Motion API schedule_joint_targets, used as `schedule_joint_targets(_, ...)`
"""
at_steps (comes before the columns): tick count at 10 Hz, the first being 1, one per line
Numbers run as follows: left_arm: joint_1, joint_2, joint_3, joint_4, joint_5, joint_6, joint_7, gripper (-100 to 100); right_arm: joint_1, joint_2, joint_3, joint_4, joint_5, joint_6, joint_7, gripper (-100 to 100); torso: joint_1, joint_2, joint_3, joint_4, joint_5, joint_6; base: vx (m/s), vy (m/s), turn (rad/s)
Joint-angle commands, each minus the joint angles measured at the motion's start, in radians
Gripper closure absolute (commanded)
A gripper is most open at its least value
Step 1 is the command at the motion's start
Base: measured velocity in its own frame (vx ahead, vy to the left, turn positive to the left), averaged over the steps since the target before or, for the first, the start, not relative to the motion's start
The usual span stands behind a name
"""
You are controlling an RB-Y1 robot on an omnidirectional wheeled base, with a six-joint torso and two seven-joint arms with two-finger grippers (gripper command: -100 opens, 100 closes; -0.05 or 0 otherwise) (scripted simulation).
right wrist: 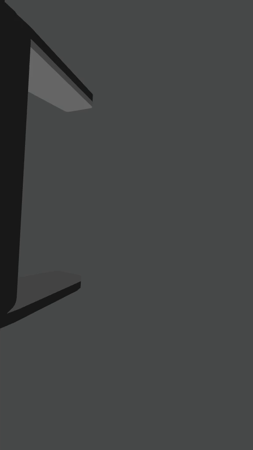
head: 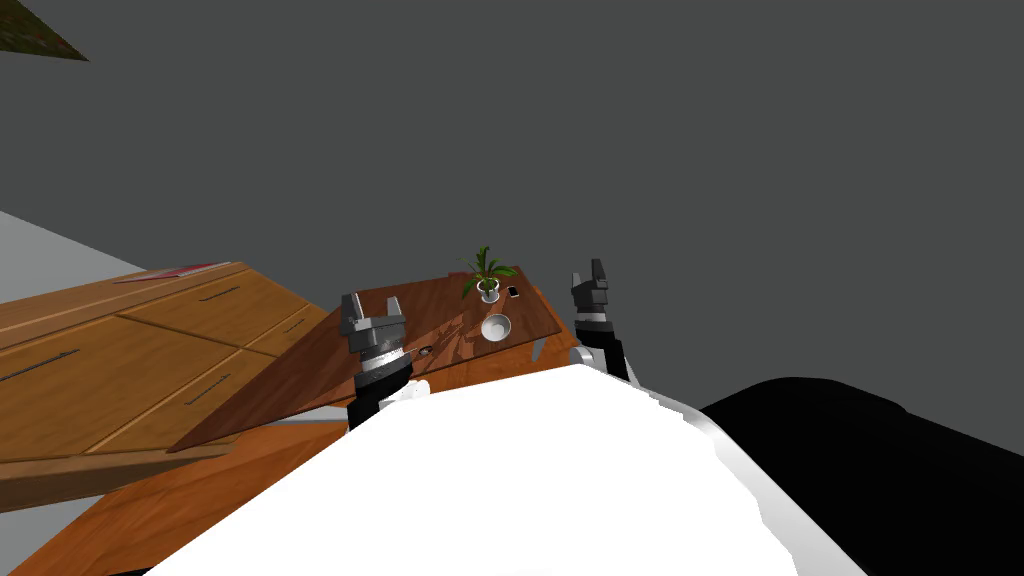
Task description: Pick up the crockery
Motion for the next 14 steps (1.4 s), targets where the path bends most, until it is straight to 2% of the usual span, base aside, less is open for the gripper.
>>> schedule_joint_targets(1,-0.014,0.032,0.004,0.015,-0.003,0.011,-0.003,-100,0.000,0.000,0.000,0.000,0.000,0.000,0.000,0,0.000,0.000,0.000,0.000,0.000,0.000,-0.031,-0.013,0.004)
schedule_joint_targets(4,-0.071,0.096,0.018,0.074,-0.014,0.053,-0.015,-100,0.000,0.000,0.000,0.000,0.000,0.000,0.000,0,-0.002,0.004,0.002,0.001,0.000,0.000,-0.076,-0.034,0.009)
schedule_joint_targets(7,-0.162,0.144,0.039,0.160,-0.032,0.123,-0.034,-100,0.000,0.000,0.000,0.000,0.000,0.000,0.000,0,-0.004,0.009,0.005,0.002,-0.001,0.000,-0.141,-0.070,0.013)
schedule_joint_targets(8,-0.162,0.144,0.039,0.169,-0.032,0.123,-0.034,-100,0.000,0.000,0.000,0.000,0.000,0.000,0.000,0,-0.005,0.010,0.006,0.002,-0.001,0.000,-0.098,-0.039,0.007)
schedule_joint_targets(10,-0.229,0.165,0.055,0.233,-0.047,0.182,-0.049,-100,0.000,0.000,0.000,0.000,0.000,0.000,0.000,0,-0.002,0.006,0.004,0.001,0.000,0.000,-0.103,-0.045,0.010)
schedule_joint_targets(11,-0.238,0.165,0.055,0.247,-0.047,0.182,-0.049,-100,0.000,0.000,0.000,0.000,0.000,0.000,0.000,0,-0.004,0.007,0.004,0.002,-0.001,0.000,-0.102,-0.051,0.011)
schedule_joint_targets(12,-0.278,0.173,0.064,0.278,-0.055,0.215,-0.057,-100,0.000,0.000,0.000,0.000,0.000,0.000,0.000,0,-0.003,0.007,0.004,0.002,-0.001,0.000,-0.118,-0.054,0.009)
schedule_joint_targets(13,-0.279,0.173,0.064,0.292,-0.055,0.215,-0.057,-100,0.000,0.000,0.000,0.000,0.000,0.000,0.000,0,-0.004,0.007,0.004,0.002,-0.001,0.000,-0.090,-0.034,0.005)
schedule_joint_targets(14,-0.320,0.179,0.073,0.326,-0.063,0.250,-0.065,-100,0.000,0.000,0.000,0.000,0.000,0.000,0.000,0,-0.002,0.006,0.004,0.002,-0.001,0.000,-0.088,-0.041,0.012)
